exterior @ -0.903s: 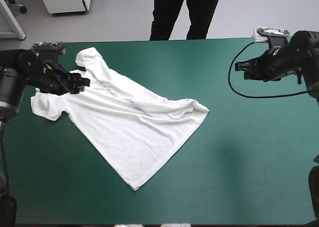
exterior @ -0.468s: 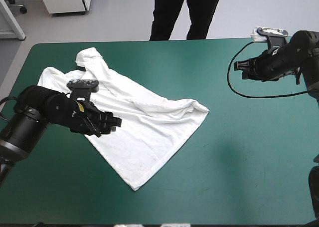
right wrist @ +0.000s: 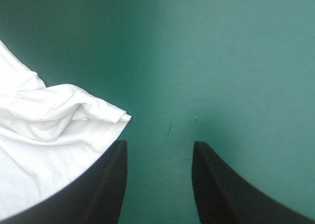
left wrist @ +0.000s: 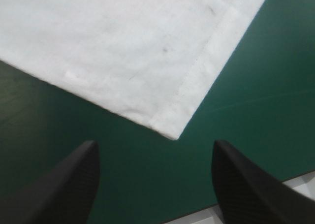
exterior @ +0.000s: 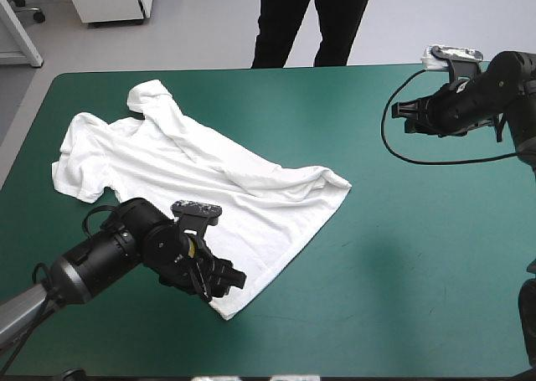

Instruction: Fold the cloth

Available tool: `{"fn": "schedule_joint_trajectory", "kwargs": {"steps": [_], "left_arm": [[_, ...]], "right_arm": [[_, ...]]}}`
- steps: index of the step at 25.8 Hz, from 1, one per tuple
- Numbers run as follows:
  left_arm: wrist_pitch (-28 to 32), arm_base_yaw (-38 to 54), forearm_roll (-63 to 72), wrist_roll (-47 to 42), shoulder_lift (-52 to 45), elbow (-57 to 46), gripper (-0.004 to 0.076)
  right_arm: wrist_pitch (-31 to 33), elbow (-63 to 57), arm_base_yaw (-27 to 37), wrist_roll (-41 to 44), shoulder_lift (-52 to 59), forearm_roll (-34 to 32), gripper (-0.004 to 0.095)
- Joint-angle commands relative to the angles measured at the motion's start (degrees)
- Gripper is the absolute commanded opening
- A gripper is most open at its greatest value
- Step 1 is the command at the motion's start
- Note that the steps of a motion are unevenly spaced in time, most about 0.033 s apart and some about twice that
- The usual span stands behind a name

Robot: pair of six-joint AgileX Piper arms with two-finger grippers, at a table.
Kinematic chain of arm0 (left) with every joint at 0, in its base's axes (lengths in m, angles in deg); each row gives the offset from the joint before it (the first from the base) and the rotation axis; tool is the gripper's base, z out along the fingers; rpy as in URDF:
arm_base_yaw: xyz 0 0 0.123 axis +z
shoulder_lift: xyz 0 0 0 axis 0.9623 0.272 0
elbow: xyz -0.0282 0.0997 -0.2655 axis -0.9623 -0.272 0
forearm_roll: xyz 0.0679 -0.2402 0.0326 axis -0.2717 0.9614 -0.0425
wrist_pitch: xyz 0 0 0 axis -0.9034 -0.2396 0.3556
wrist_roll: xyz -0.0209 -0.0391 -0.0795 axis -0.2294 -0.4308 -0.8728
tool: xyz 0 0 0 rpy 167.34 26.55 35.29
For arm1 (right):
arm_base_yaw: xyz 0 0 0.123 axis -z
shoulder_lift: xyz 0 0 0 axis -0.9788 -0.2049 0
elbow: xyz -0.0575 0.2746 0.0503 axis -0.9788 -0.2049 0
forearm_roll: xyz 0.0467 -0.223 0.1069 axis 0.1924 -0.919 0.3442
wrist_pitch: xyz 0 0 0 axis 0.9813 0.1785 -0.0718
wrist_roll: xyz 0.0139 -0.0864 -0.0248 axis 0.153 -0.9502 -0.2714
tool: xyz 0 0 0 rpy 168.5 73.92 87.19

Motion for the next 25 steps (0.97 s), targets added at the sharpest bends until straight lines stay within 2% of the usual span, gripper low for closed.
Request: {"fn": "schedule_joint_trajectory", "kwargs": {"steps": [1, 10, 17, 22, 24, 25], "left_arm": [[2.7, -2.0, 0.6, -0.9, 1.4, 0.2, 0.0478], [7.4, -3.6, 1.2, -0.4, 7.1, -3.9, 0.0478], [13.4, -3.6, 2.7, 2.0, 9.2, -7.7, 0.0475], [16.2, -3.6, 3.9, 3.8, 14.6, -8.6, 0.0463], [17.8, -3.6, 4.1, 3.8, 15.9, -8.6, 0.034], [18.5, -3.6, 4.3, 3.8, 16.4, -8.6, 0.0176]], "right_arm": [[-0.1, 1.5, 0.0, -0.2, 2.7, 1.2, 0.04], [-0.1, 1.5, 0.0, -0.2, 2.7, 1.7, 0.04], [-0.1, 1.5, 0.0, -0.2, 2.6, 1.6, 0.04], [-0.1, 1.5, 0.0, -0.2, 2.6, 1.6, 0.04], [-0.1, 1.5, 0.0, -0.2, 2.6, 1.8, 0.04], [-0.1, 1.5, 0.0, -0.2, 2.6, 1.8, 0.04]]}}
